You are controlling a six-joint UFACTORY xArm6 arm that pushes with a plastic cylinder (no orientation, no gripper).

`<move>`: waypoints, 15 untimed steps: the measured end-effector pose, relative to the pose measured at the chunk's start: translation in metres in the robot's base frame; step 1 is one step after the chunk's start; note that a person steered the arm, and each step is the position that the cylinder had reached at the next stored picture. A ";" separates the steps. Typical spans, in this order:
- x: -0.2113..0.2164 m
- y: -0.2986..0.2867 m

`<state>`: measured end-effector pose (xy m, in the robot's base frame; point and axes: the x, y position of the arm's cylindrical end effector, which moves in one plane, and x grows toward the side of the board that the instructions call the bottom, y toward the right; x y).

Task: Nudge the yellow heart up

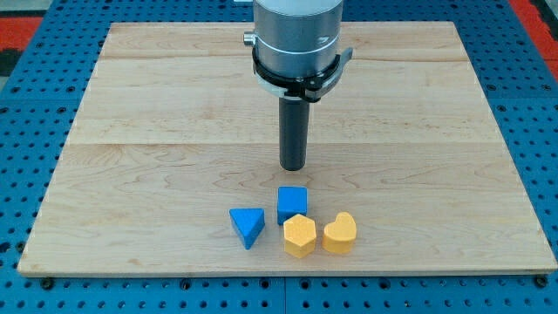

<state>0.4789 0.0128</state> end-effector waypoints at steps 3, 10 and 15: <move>-0.002 -0.001; 0.055 0.107; 0.130 0.068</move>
<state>0.6093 0.0808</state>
